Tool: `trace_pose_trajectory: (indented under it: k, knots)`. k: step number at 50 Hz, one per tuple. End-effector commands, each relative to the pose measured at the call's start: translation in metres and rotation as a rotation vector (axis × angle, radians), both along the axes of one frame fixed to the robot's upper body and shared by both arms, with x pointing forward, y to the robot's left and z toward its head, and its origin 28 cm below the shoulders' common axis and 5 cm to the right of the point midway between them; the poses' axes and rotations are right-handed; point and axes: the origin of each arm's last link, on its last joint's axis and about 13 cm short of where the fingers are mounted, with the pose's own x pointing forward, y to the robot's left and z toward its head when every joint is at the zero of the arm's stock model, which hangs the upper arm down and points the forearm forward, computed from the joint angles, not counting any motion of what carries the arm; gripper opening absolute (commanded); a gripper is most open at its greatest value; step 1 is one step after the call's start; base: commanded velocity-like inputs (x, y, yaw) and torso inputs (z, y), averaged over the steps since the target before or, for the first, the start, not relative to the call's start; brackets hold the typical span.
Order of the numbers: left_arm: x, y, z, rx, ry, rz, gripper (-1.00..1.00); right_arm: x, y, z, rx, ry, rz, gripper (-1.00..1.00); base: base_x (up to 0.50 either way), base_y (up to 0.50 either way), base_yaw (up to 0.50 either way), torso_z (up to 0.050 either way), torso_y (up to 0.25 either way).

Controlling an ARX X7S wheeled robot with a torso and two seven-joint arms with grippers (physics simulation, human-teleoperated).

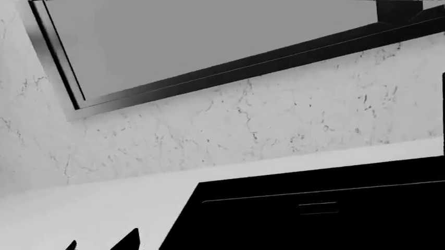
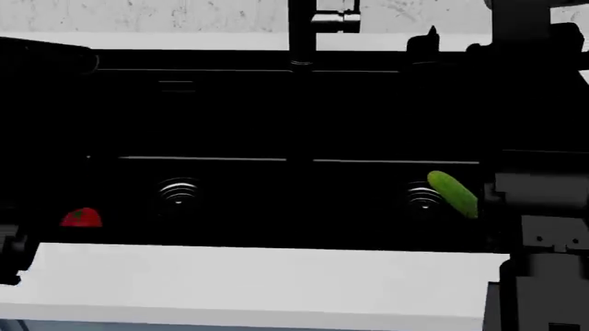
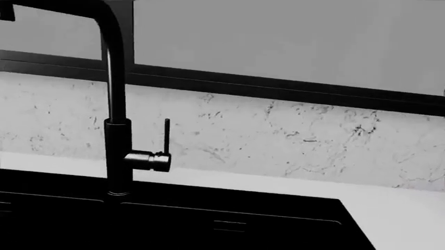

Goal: Pick the vegetables from the sink and place them on the cutting board.

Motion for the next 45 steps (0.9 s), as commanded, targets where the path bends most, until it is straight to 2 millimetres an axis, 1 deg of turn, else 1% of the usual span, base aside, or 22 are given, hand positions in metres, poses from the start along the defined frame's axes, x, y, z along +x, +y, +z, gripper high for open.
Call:
trace_pose_trajectory:
  k: [1, 2, 3, 4, 5, 6, 7, 10, 13, 14, 16, 18, 20, 23, 24, 26, 28, 29, 35, 38, 42, 45]
  knots:
    - [0.007, -0.013, 0.015, 0.039, 0.089, -0.024, 1.0, 0.008, -0.005, -0.011, 0.007, 0.057, 0.036, 1.0, 0.5, 0.0, 0.0, 0.05, 0.0]
    - [0.007, -0.015, 0.008, -0.015, 0.08, -0.028, 1.0, 0.006, -0.007, -0.02, 0.008, 0.061, -0.013, 1.0, 0.5, 0.0, 0.0, 0.05, 0.0]
    - [0.008, -0.017, 0.009, -0.021, 0.037, -0.052, 1.0, 0.006, -0.01, -0.019, 0.085, 0.024, -0.037, 1.0, 0.5, 0.0, 0.0, 0.05, 0.0]
    - [0.009, -0.019, 0.015, -0.043, 0.043, -0.075, 1.0, 0.006, -0.012, -0.016, 0.088, 0.027, -0.056, 1.0, 0.5, 0.0, 0.0, 0.05, 0.0]
    - [0.009, -0.018, 0.022, -0.028, 0.048, -0.069, 1.0, 0.006, -0.014, -0.009, 0.078, 0.031, -0.052, 1.0, 0.5, 0.0, 0.0, 0.05, 0.0]
    - [0.01, -0.018, 0.025, -0.005, 0.045, -0.071, 1.0, 0.005, -0.016, -0.003, 0.019, 0.055, -0.081, 1.0, 0.5, 0.0, 0.0, 0.05, 0.0]
    - [0.011, -0.016, 0.032, -0.038, 0.045, -0.053, 1.0, 0.006, -0.017, 0.008, -0.008, 0.042, -0.08, 1.0, 0.5, 0.0, 0.0, 0.05, 0.0]
    - [0.012, -0.015, 0.05, 0.01, 0.031, -0.075, 1.0, 0.005, -0.014, 0.016, -0.098, 0.131, -0.05, 1.0, 0.5, 0.0, 0.0, 0.05, 0.0]
    - [0.011, -0.014, 0.038, -0.004, 0.036, -0.077, 1.0, 0.005, -0.01, 0.01, -0.085, 0.144, -0.059, 1.0, 0.5, 0.0, 0.0, 0.05, 0.0]
    - [0.011, -0.014, 0.038, -0.01, 0.037, -0.075, 1.0, 0.006, -0.01, 0.013, -0.069, 0.139, -0.058, 1.0, 0.5, 0.0, 0.0, 0.05, 0.0]
    - [0.009, -0.009, 0.028, -0.008, 0.057, -0.062, 1.0, 0.006, -0.009, 0.013, -0.083, 0.148, -0.05, 1.0, 0.5, 0.0, 0.0, 0.05, 0.0]
    - [0.009, -0.005, 0.027, -0.007, 0.062, -0.059, 1.0, 0.005, -0.012, 0.016, -0.068, 0.141, -0.06, 1.0, 0.5, 0.0, 0.0, 0.05, 0.0]
    - [0.008, 0.001, 0.029, 0.016, 0.086, -0.071, 1.0, 0.004, -0.012, 0.012, -0.103, 0.189, -0.027, 1.0, 0.5, 0.0, 0.0, 0.05, 0.0]
    - [0.007, 0.005, 0.028, 0.048, 0.124, -0.096, 1.0, 0.003, -0.013, 0.014, -0.114, 0.214, -0.037, 1.0, 0.5, 0.0, 0.0, 0.05, 0.0]
    - [0.007, 0.005, 0.028, 0.082, 0.119, -0.092, 1.0, 0.002, -0.013, 0.012, -0.163, 0.242, -0.053, 1.0, 0.5, 0.0, 0.0, 0.05, 0.0]
    - [0.008, 0.005, 0.029, 0.078, 0.103, -0.057, 1.0, 0.002, -0.015, 0.011, -0.15, 0.24, -0.063, 1.0, 0.5, 0.0, 0.0, 0.05, 0.0]
    - [0.007, 0.004, 0.025, 0.173, 0.092, -0.002, 1.0, 0.001, -0.015, 0.006, -0.167, 0.261, -0.068, 1.0, 0.5, 0.0, 0.0, 0.05, 0.0]
    - [0.007, 0.005, 0.027, 0.059, 0.128, -0.069, 1.0, 0.0, -0.017, 0.002, -0.17, 0.278, -0.079, 1.0, 0.5, 0.0, 0.0, 0.05, 0.0]
    - [0.003, 0.016, 0.011, 0.081, 0.154, -0.053, 1.0, -0.002, -0.023, -0.003, -0.184, 0.31, -0.102, 1.0, 0.5, 0.0, 0.0, 0.05, 0.0]
    - [0.001, 0.021, 0.008, 0.044, 0.162, -0.037, 1.0, -0.003, -0.024, -0.004, -0.182, 0.311, -0.084, 1.0, 0.5, 0.0, 0.0, 0.05, 0.0]
    - [0.001, 0.024, 0.011, 0.043, 0.161, -0.04, 1.0, -0.002, -0.024, 0.001, -0.17, 0.289, -0.066, 1.0, 0.5, 0.0, 0.0, 0.05, 0.0]
    - [0.001, 0.028, 0.015, 0.039, 0.16, -0.047, 1.0, -0.002, -0.027, 0.011, -0.177, 0.283, -0.039, 1.0, 0.5, 0.0, 0.0, 0.05, 0.0]
